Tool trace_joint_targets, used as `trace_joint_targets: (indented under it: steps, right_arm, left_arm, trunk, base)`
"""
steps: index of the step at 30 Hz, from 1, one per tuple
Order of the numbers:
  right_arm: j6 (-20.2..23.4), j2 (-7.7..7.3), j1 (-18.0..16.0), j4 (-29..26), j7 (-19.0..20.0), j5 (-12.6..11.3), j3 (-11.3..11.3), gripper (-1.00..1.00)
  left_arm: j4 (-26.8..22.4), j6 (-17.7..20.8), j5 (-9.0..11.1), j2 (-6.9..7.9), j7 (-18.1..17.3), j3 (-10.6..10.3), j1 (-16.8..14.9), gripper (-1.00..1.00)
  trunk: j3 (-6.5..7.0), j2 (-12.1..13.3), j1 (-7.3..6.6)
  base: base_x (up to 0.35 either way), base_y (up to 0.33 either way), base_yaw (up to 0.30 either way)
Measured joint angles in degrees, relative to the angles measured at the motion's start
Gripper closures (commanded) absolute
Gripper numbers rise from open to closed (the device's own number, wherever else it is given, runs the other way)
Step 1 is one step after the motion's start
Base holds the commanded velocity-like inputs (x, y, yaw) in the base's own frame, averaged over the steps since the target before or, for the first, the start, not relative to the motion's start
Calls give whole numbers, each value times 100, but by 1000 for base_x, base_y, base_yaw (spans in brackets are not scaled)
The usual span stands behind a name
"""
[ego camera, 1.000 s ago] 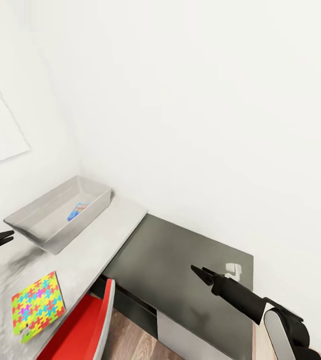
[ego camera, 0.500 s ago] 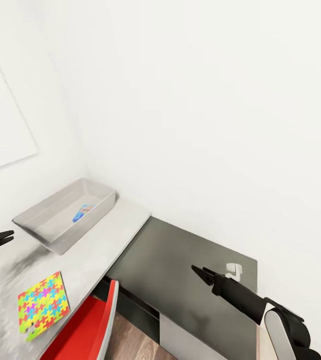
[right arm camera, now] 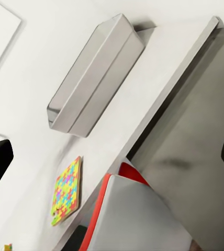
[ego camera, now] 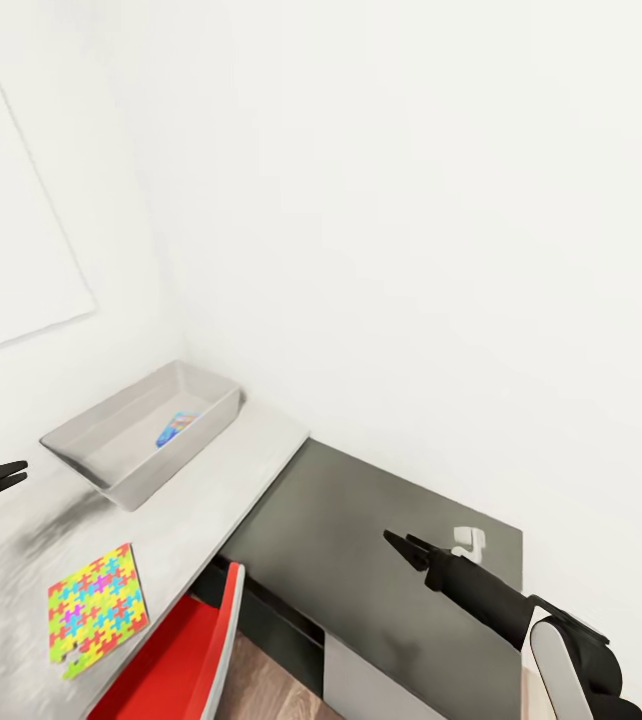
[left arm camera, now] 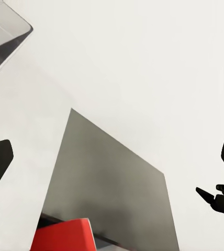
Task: Put all the toys in the child's room - the three board games (two on the bed and one on the table), the two jigsaw puzzles on the table, and the tennis ball on the table - inside the toy box on the table in the child's room.
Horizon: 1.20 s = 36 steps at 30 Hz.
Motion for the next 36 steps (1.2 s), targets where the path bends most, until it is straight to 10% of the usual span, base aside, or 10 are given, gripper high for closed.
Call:
trace_joint_targets:
  steps: [36]
  right_arm:
    - [-3,19,-2,-7,-24,1,41,-100]
  left_arm:
    - [-12,-4,1,-39,0,-5,1,-100]
  trunk:
    - [322,1,0]
  base:
    - [0,0,83]
